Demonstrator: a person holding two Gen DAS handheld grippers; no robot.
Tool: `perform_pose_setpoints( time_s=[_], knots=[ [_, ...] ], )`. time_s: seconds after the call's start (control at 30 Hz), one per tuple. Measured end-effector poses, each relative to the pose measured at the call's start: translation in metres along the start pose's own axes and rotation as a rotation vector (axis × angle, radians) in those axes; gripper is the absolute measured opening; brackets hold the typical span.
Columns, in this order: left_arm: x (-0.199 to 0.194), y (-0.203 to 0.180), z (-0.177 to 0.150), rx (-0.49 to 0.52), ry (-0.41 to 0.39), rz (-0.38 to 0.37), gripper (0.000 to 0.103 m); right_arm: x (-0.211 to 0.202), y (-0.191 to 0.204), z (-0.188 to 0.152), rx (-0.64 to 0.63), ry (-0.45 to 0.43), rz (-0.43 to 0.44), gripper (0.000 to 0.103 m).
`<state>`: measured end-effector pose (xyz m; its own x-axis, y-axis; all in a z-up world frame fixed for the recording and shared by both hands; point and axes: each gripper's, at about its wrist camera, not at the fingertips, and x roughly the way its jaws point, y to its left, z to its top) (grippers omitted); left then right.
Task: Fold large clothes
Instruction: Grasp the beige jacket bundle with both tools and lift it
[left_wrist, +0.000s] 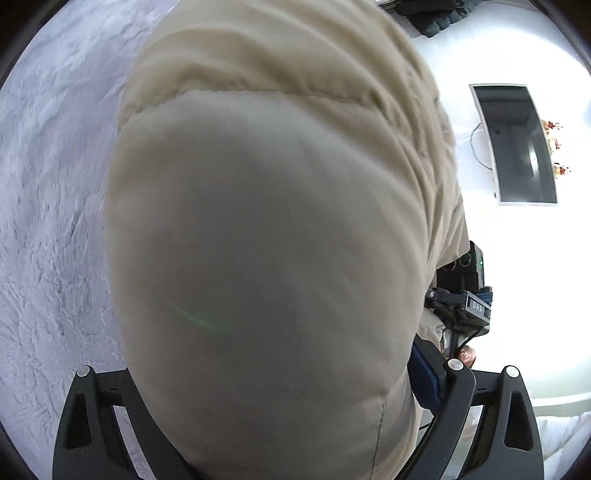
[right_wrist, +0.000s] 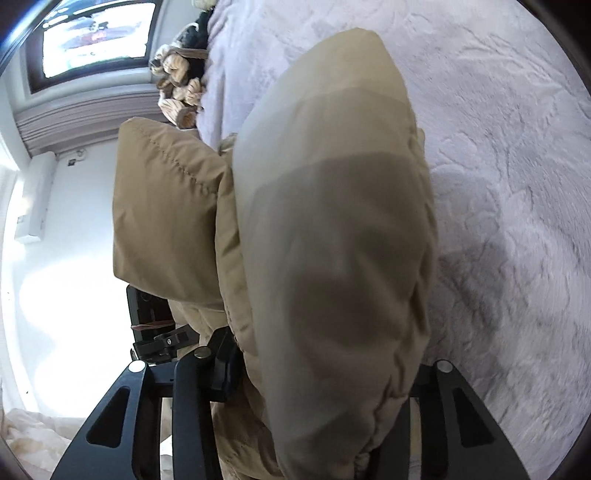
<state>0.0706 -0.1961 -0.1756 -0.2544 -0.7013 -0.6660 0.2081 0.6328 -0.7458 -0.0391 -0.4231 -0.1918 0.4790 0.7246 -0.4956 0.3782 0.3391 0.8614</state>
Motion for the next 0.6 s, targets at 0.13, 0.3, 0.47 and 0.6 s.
perform_pose_setpoints(
  time_s=[0.13,0.3,0.47,0.6],
  knots=[
    [-0.011,-0.016,-0.001,0.026,-0.032,-0.022,0.097,-0.011,0.015,-0.006,-0.036,-0.029,0.032,0.043],
    [-0.036,-0.018,-0.003,0.064,-0.082,-0.042,0.097,-0.012,0.051,-0.006,-0.119,-0.051,0.048,0.042],
    [-0.073,-0.001,0.005,0.055,-0.139,-0.070,0.097,0.003,0.085,-0.005,-0.181,-0.050,0.076,0.042],
    [-0.113,0.021,0.015,0.062,-0.182,-0.068,0.097,0.039,0.116,-0.001,-0.224,-0.040,0.098,0.041]
  ],
)
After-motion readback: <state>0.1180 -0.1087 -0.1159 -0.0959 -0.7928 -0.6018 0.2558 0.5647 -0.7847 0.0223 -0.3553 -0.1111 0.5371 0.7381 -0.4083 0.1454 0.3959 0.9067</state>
